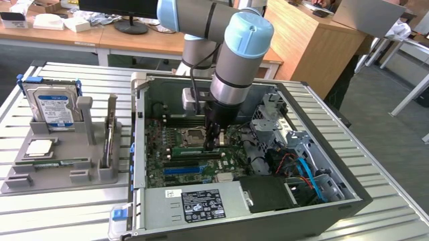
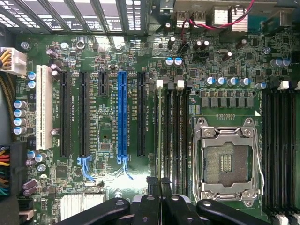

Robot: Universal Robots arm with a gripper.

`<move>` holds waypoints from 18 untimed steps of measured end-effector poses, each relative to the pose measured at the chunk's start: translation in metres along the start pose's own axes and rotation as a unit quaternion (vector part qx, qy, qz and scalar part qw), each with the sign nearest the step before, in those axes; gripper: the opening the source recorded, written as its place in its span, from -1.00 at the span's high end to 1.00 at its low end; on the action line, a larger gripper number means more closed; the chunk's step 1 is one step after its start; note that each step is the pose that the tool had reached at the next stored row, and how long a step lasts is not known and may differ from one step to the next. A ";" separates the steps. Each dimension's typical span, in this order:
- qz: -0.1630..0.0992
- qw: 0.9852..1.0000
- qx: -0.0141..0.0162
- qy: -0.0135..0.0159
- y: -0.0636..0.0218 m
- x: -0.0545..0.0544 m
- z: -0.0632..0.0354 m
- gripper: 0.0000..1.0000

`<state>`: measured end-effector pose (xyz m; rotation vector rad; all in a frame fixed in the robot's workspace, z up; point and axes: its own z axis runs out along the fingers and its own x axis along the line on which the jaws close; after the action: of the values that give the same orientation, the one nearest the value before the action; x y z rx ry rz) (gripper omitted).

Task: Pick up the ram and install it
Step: 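Insert the ram into the slot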

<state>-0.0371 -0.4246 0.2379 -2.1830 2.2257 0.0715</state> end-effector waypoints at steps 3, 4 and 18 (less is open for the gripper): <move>0.000 1.000 0.000 0.000 0.0000 0.000 0.0008 0.77; 0.000 1.000 0.000 0.000 0.0000 0.000 0.0010 0.77; 0.000 1.000 0.000 0.000 -0.0001 -0.002 0.0049 0.77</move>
<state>-0.0371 -0.4228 0.2331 -2.1830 2.2256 0.0717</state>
